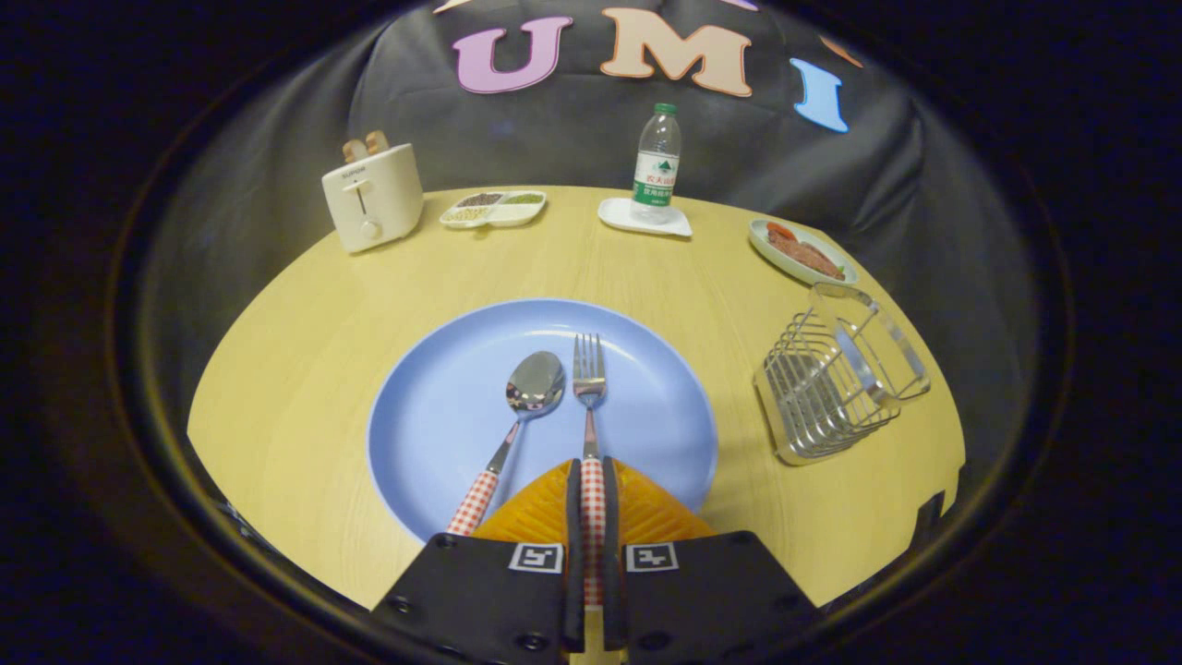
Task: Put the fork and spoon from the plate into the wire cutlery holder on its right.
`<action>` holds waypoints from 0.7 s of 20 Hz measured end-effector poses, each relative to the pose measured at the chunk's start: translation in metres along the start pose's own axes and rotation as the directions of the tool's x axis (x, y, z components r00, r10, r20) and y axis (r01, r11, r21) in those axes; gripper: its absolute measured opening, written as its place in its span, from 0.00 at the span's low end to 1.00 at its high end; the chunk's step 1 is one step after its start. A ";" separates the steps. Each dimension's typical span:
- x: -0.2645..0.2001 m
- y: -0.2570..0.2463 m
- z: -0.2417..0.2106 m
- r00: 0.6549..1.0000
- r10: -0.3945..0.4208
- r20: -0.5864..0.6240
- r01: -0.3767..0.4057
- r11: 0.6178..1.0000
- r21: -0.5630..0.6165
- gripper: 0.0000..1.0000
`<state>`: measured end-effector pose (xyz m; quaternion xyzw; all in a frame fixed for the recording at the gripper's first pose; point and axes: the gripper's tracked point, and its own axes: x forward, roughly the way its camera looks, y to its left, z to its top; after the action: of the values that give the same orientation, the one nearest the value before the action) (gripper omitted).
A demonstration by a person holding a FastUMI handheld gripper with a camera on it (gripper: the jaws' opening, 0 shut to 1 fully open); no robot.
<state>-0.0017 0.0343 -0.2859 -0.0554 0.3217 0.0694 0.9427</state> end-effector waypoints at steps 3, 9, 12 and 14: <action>-0.009 -0.008 0.006 0.999 -0.044 0.000 0.044 0.999 -0.013 0.11; -0.037 -0.021 0.021 0.991 -0.124 -0.047 0.123 0.992 -0.019 0.11; -0.057 -0.032 0.028 0.979 -0.176 -0.099 0.179 0.984 0.024 0.11; -0.071 -0.042 0.035 0.968 -0.210 -0.138 0.221 0.973 0.067 0.11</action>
<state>-0.0298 -0.0085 -0.2120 -0.0558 0.3770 -0.0504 0.9232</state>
